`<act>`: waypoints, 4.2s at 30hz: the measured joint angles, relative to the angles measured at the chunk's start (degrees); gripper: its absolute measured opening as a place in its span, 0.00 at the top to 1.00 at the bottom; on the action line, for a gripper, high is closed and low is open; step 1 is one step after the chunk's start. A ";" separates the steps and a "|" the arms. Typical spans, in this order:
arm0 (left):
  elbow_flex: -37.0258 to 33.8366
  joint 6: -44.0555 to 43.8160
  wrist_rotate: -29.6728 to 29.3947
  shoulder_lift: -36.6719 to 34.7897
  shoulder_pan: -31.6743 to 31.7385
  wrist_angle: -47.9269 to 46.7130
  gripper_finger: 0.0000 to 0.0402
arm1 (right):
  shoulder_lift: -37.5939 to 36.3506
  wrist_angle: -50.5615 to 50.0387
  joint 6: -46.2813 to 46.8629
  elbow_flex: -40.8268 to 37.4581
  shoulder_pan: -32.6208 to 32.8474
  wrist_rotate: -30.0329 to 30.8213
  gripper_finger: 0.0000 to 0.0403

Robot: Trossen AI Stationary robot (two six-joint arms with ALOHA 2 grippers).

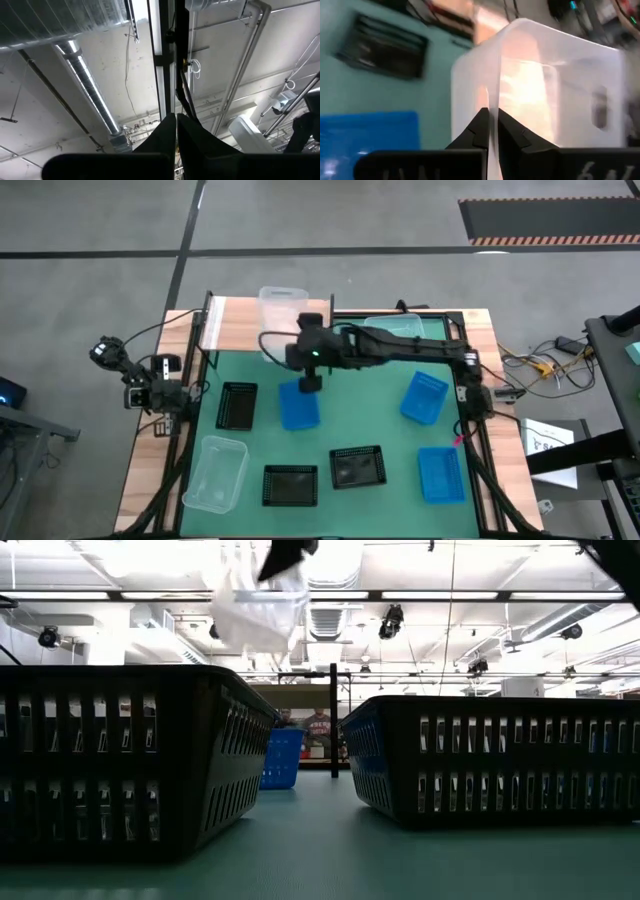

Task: Stack baskets on shelf by color
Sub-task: Put the middle transparent bin on the shelf

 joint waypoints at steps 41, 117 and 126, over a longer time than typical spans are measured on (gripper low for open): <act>0.00 0.02 0.00 -0.63 0.01 -0.03 1.00 | 8.44 -12.63 6.73 7.62 -4.06 6.40 0.80; 37.57 -36.35 -37.26 55.73 14.17 -40.36 1.00 | -53.42 57.78 -2.16 -84.18 25.31 -12.78 0.98; 35.87 -45.16 -38.76 55.43 24.54 -53.13 1.00 | -52.89 57.60 -0.60 -84.26 23.88 -13.27 0.98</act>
